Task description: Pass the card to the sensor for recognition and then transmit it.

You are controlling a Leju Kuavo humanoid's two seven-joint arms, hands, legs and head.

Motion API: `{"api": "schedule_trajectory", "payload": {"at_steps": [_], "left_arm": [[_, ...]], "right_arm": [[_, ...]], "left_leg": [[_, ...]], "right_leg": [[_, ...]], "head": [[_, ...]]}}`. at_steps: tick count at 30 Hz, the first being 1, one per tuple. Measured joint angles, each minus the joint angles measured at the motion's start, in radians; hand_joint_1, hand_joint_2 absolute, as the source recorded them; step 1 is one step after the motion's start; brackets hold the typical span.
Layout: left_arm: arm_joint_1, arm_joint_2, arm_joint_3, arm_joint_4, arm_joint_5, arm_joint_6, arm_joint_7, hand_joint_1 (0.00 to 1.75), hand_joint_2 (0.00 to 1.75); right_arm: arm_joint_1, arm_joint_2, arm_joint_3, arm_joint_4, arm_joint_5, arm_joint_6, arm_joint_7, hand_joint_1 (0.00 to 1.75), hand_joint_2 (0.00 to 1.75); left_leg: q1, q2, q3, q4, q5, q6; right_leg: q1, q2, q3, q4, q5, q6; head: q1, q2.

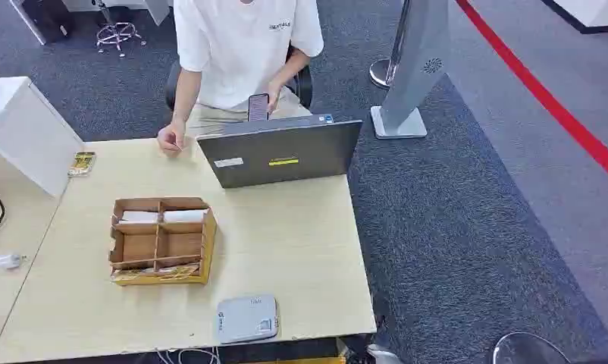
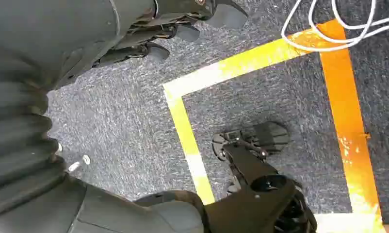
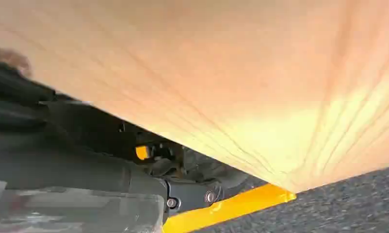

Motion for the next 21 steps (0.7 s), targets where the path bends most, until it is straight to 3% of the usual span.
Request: {"api": "schedule_trajectory", "payload": {"at_steps": [13,21], "left_arm": [[-0.070,-0.039,0.203,0.040,-0.214,-0.014,-0.042,0.00,1.75],[-0.046,-0.029,0.163,0.040,-0.120,-0.010,-0.029,0.00,1.75]], "right_arm": [[-0.102,0.045,0.121,0.067,-0.284,-0.135,0.013,0.00,1.75],[-0.075,0.037,0.102,0.069,-0.160,-0.083,0.006,0.00,1.75]], "left_leg": [[0.001,0.012,-0.006,0.000,0.004,-0.006],[0.002,0.013,-0.005,-0.001,0.006,-0.009]], "right_leg": [[0.000,0.010,-0.014,0.005,0.008,-0.009],[0.001,0.011,-0.016,0.007,0.008,-0.010]], "head": [[-0.001,0.000],[0.000,0.000]]}}
